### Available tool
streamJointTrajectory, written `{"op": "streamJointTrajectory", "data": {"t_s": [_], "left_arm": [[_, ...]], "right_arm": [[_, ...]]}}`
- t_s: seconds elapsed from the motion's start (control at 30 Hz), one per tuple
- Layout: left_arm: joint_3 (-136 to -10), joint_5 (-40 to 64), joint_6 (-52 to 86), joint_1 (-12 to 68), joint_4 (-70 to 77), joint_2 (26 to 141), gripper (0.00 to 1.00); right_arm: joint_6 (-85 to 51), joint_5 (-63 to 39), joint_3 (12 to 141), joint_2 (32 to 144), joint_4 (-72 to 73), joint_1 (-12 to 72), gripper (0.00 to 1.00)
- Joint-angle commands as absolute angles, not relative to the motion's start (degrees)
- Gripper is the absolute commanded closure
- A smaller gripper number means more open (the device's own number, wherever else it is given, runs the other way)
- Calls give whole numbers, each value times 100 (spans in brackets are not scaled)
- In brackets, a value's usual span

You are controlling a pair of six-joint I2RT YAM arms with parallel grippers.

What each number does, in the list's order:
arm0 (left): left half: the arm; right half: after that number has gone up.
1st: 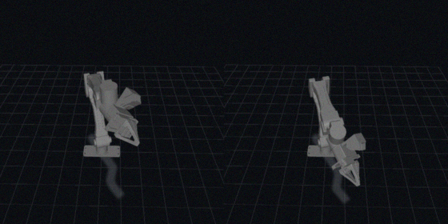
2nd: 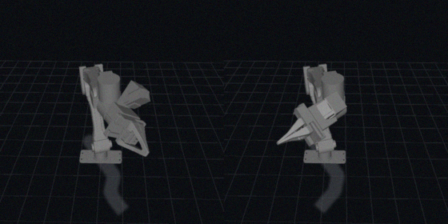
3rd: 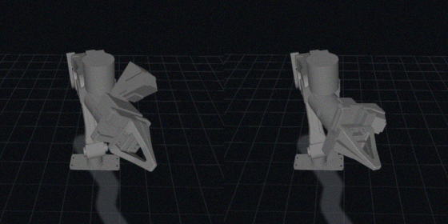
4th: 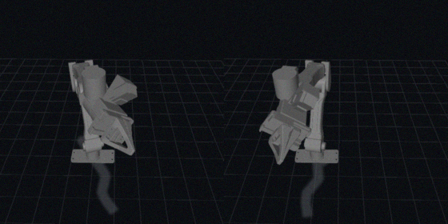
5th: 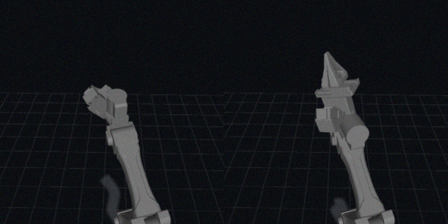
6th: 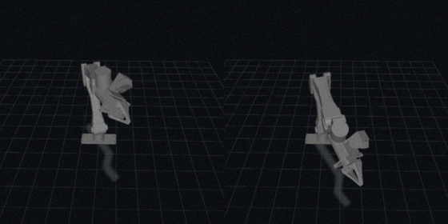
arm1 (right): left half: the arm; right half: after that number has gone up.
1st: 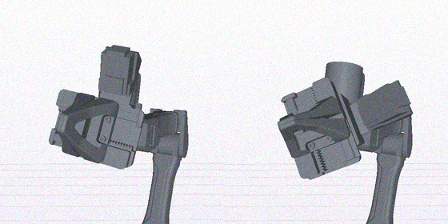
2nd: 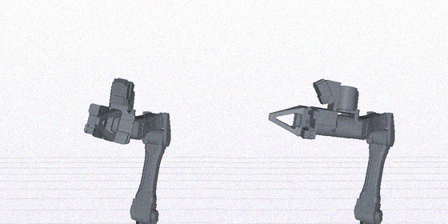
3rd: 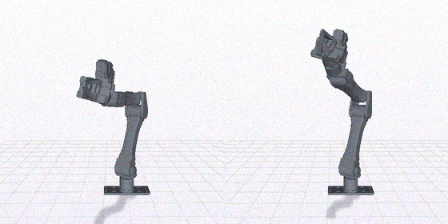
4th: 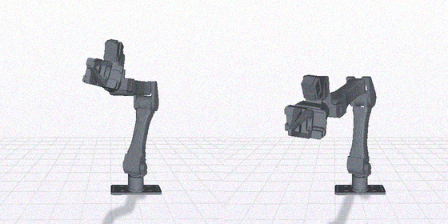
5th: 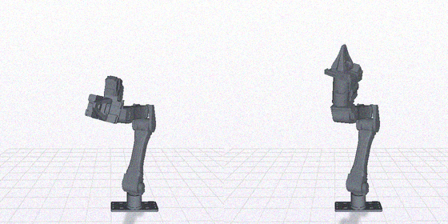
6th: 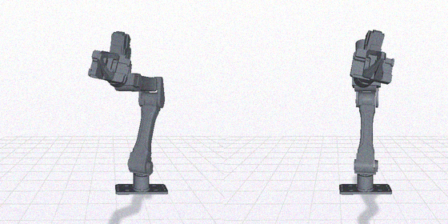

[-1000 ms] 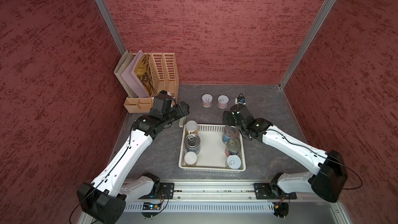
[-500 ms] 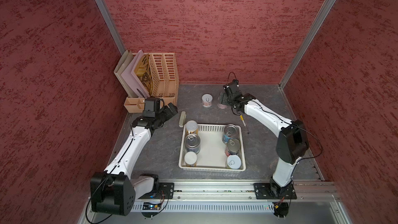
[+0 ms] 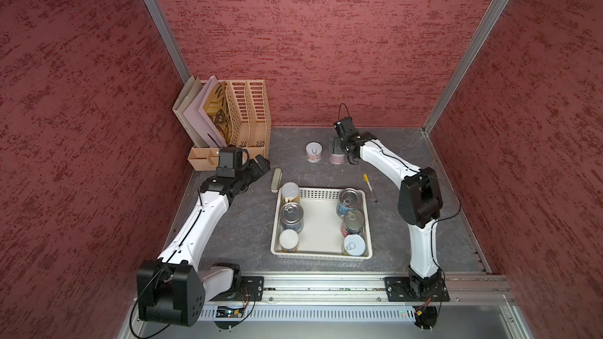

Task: Put the canned food in the basket
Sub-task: Pick up the canned food from the center of the board.

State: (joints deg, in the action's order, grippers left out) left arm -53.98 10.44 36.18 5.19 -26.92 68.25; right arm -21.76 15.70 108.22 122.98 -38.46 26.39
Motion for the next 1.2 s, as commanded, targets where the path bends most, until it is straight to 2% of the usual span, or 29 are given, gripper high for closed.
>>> {"op": "streamJointTrajectory", "data": {"t_s": [0.0,0.53,0.9,1.0,1.17], "left_arm": [[-5362,1095,3577,506,-2543,6802,0],[-5388,1228,3612,511,-2543,6963,0],[-5388,1307,3645,515,-2506,7001,0],[-5404,1313,3642,512,-2510,7039,0],[-5421,1330,3652,510,-2523,7075,0]], "right_arm": [[-1923,1248,11417,12796,-4424,2602,2],[-1879,1630,12747,13965,-4997,2514,2],[-1887,1220,13135,14269,-4922,2246,2],[-1856,1123,13131,14291,-4857,2223,7],[-1870,948,13125,14284,-4860,2221,23]]}}
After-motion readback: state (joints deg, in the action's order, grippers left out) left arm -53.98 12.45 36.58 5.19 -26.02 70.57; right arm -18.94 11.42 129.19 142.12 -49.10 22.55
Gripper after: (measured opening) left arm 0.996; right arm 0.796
